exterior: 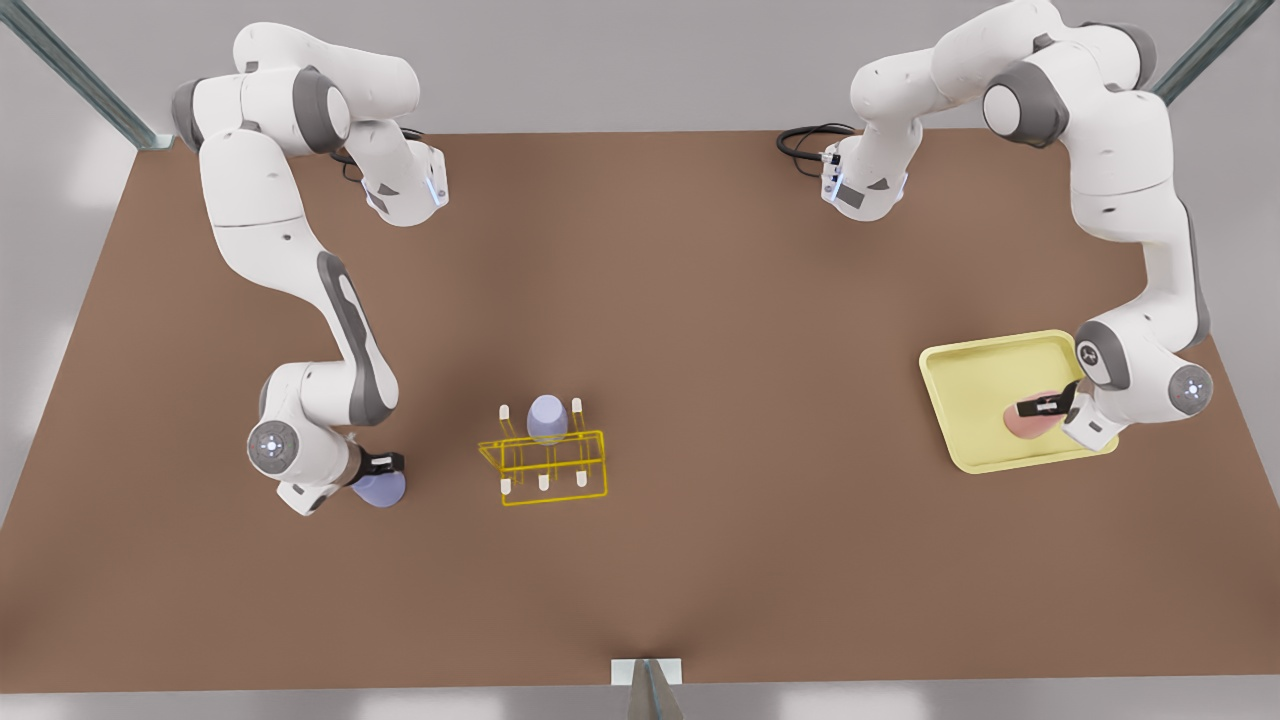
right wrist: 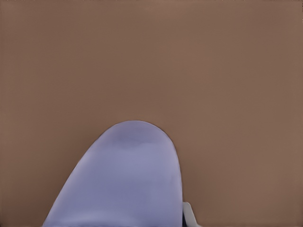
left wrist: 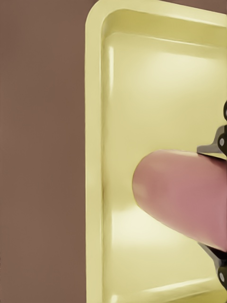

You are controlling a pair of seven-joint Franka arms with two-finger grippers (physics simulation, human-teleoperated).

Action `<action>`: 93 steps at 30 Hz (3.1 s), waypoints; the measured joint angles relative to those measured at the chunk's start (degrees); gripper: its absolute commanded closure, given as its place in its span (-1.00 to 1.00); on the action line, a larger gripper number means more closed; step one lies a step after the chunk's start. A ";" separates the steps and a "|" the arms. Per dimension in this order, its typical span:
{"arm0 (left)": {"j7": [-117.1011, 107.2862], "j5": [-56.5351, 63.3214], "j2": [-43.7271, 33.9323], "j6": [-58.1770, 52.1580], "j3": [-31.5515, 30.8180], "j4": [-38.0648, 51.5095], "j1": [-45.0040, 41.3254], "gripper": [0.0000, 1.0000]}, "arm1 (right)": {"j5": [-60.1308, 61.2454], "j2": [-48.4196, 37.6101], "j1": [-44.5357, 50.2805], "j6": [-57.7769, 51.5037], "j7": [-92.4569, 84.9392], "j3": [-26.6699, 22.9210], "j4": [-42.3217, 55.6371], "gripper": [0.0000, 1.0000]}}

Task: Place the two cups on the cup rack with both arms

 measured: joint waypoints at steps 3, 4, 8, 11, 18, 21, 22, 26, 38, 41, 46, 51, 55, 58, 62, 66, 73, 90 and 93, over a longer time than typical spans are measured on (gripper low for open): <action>0.08 0.02 0.27 0.78 0.00 0.03 0.00 -0.69 | 0.74 -0.76 -0.20 0.02 0.06 0.82 0.20 -0.49; 0.11 0.02 0.31 0.97 0.00 0.05 -0.01 -0.69 | 1.37 -1.22 -0.22 0.00 0.00 1.24 0.22 -0.49; 0.20 0.00 0.25 1.44 -0.07 0.16 0.02 -0.69 | 4.58 -3.36 -0.01 -0.28 -0.16 2.71 0.64 -0.49; 0.23 -0.10 -0.02 1.57 -0.19 0.31 0.09 -0.69 | 6.96 -4.08 -0.11 -0.48 -0.26 4.32 1.51 -0.49; -0.04 -0.44 -1.81 0.25 -0.35 0.35 0.00 -0.69 | 14.53 -5.93 -0.33 -0.83 -0.46 9.16 2.71 -0.49; -0.88 -0.90 -4.46 -1.74 -0.35 0.39 -0.97 -0.69 | 17.91 -6.98 -0.35 -1.50 -0.64 9.78 2.86 -0.49; -1.40 -1.23 -5.54 -2.53 -0.35 0.42 -1.55 -0.69 | 18.76 -7.22 -0.36 -1.71 -0.75 9.82 2.87 -0.49; -4.41 -1.91 -6.72 -4.86 -2.35 2.85 -4.07 -0.69 | 22.62 -7.14 -0.09 -2.36 -1.19 10.50 4.30 -0.48; -27.73 -0.99 5.10 -9.53 -21.25 29.34 -13.06 -0.68 | 28.44 -3.53 1.10 -2.46 -2.00 11.93 8.67 -0.48; -33.71 -0.80 12.43 -9.59 -21.24 41.17 -20.14 -0.68 | 29.08 -2.91 1.43 -2.46 -2.07 12.35 8.58 -1.00; -43.29 -1.61 15.35 -8.32 -21.35 46.35 -27.65 -0.68 | 29.24 -2.06 1.55 -2.49 -2.04 12.42 8.38 -1.00; -53.19 -6.87 16.54 -5.90 -22.73 49.15 -33.48 -0.69 | 29.01 -1.73 1.12 -2.54 -2.26 12.22 10.17 -1.00; -59.62 -9.03 17.86 -2.24 -23.87 49.38 -34.08 -0.69 | 17.89 -2.75 -6.84 -5.32 -2.70 11.20 12.40 -1.00; -63.54 -9.65 18.71 0.03 -24.42 49.42 -36.26 -0.69 | 8.21 -7.93 -10.12 -10.18 -2.90 7.17 12.77 -1.00; -67.82 -10.60 20.24 1.93 -25.03 50.86 -38.38 -0.69 | 0.94 -18.70 -10.01 -20.01 -2.23 5.82 10.94 -1.00; -71.23 -11.12 22.99 3.24 -25.88 53.37 -40.42 -0.69 | -1.46 -26.00 -9.91 -27.23 -1.79 5.74 10.39 -1.00; -75.64 -11.28 24.78 6.00 -25.88 54.04 -42.41 -0.70 | -2.69 -25.87 -9.36 -33.87 -1.46 6.15 10.85 -1.00; -77.98 -4.74 16.11 -6.87 -19.80 55.30 -34.29 -1.00 | -3.02 -24.62 -9.01 -37.54 -2.61 6.18 10.86 -1.00; -69.54 5.37 6.37 -25.49 -19.10 53.20 -25.39 -1.00 | -3.08 -24.79 -9.08 -37.68 -2.83 6.12 11.07 -1.00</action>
